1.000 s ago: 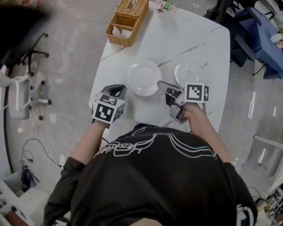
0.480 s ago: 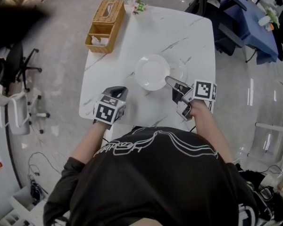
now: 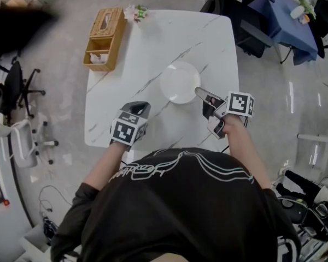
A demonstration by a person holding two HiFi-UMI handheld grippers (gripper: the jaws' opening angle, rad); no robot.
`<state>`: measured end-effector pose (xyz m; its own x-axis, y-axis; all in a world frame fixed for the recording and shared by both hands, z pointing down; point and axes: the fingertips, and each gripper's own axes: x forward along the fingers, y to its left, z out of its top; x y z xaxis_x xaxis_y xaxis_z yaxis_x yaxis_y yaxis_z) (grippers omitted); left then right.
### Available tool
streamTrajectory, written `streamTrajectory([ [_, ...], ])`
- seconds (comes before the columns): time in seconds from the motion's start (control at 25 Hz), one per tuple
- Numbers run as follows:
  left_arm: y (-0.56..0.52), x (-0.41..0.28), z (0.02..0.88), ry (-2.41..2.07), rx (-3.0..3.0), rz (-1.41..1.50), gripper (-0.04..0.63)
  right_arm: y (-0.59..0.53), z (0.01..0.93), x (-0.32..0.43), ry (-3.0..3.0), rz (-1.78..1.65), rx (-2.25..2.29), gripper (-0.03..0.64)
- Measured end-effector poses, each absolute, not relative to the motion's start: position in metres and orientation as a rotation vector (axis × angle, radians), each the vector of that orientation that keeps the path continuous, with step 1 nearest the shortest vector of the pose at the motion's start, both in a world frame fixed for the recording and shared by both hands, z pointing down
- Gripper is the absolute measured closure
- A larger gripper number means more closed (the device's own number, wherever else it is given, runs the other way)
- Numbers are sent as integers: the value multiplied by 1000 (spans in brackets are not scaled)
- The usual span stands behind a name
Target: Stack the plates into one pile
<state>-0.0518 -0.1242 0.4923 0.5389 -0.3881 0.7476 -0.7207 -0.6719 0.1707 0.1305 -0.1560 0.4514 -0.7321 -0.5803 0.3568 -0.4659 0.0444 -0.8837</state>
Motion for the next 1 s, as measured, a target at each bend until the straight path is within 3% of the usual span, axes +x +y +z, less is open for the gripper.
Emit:
streamTrajectory([
  [1.0, -102, -11, 519, -1000, 2203, 931, 563, -170, 501, 163, 2275, -1871, -1025, 580],
])
